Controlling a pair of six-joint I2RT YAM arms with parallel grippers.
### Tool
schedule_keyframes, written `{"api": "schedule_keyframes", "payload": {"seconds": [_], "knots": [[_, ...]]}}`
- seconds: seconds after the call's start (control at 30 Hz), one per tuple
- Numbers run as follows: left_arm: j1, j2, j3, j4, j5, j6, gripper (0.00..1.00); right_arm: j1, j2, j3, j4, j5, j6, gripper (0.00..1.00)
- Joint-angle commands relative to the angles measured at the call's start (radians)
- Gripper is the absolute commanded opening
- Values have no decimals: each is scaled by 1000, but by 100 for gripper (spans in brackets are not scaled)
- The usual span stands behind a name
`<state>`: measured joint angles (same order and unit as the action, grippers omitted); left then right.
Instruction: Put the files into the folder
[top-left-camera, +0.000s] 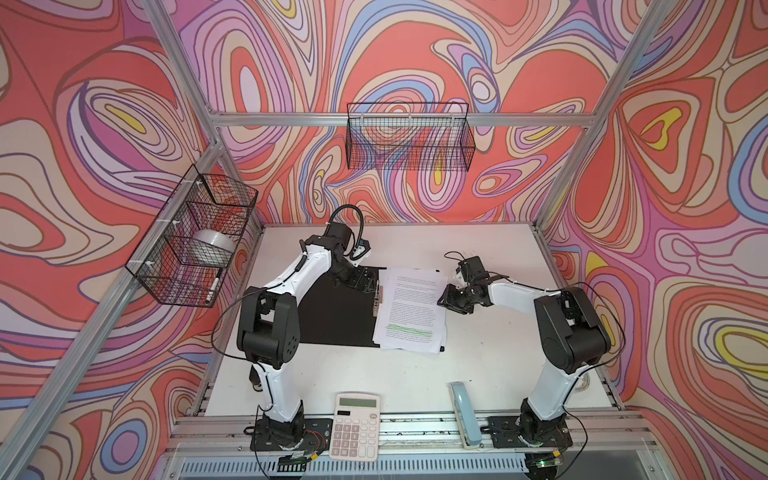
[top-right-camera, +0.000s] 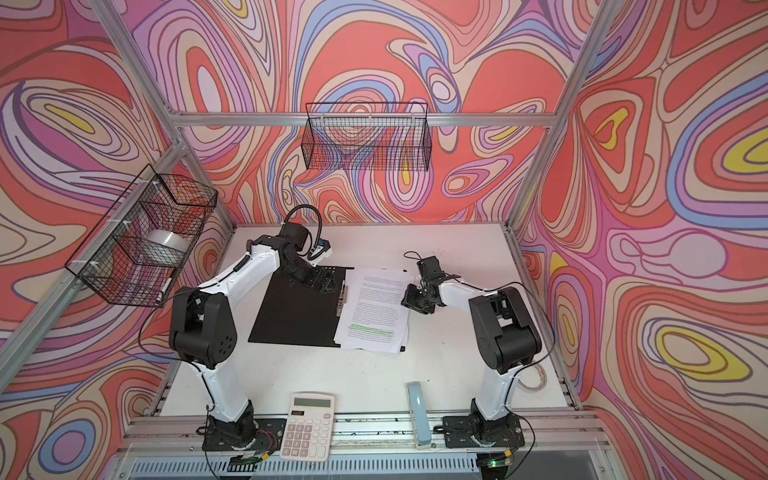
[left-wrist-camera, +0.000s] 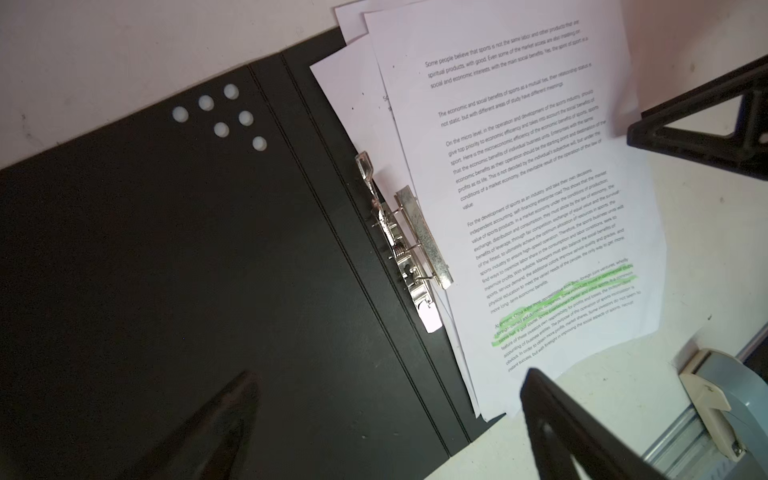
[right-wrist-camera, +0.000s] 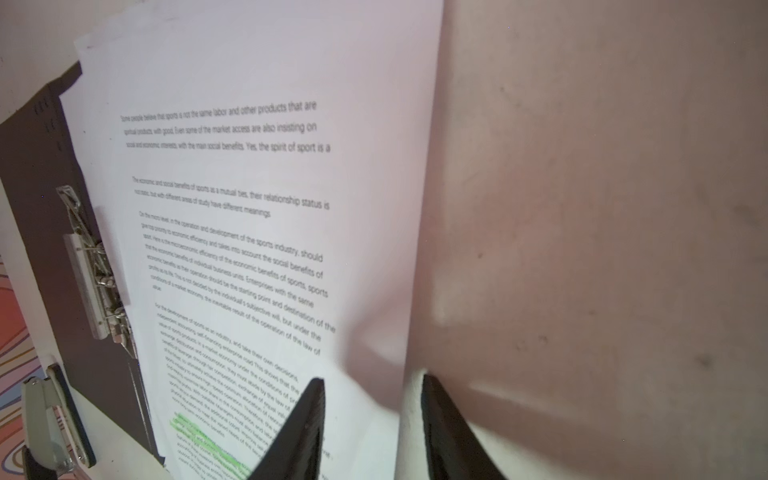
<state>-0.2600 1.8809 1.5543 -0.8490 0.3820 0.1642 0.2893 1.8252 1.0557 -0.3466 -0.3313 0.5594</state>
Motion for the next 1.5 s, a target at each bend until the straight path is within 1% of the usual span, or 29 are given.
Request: {"api": "schedule_keyframes", "payload": {"seconds": [0.0, 0.23, 0.33, 0.37, 0.5, 0.6, 0.7, 0.8, 1.07, 1.17, 1.23, 1.33, 1.47], "knots": [[8, 14, 16, -34, 27, 12, 98, -2, 38, 30, -11, -3, -16, 39], [10, 24, 21, -33, 38, 3, 98, -2, 42, 57, -22, -8, -30, 25], [11, 26, 25, -36, 43, 1, 98, -2, 37, 64, -21, -15, -26, 14], [11, 26, 26, -36, 42, -2, 98, -2, 34, 66, -21, -18, -23, 13], [13, 23, 26, -35, 45, -5, 98, -2, 12, 63, -20, -14, -23, 10], [13, 24, 29, -37, 46, -4, 98, -1, 4, 71, -25, -15, -47, 9], [13, 23, 27, -34, 54, -3, 98, -1, 19, 92, -30, -37, -69, 7], [15, 23, 25, -26, 62, -16, 97, -1, 37, 123, -52, -28, -82, 7], [15, 38, 42, -37, 91, -40, 97, -1, 91, 204, -109, -20, -108, 7], [15, 38, 42, -36, 95, -43, 97, -2, 103, 208, -126, -3, -113, 10], [15, 38, 43, -36, 101, -46, 97, -1, 111, 208, -142, 13, -116, 15], [15, 39, 43, -34, 105, -50, 97, -1, 103, 199, -148, 20, -113, 26], [15, 40, 47, -40, 97, -58, 97, -2, 24, 148, -129, 20, -79, 35]]}}
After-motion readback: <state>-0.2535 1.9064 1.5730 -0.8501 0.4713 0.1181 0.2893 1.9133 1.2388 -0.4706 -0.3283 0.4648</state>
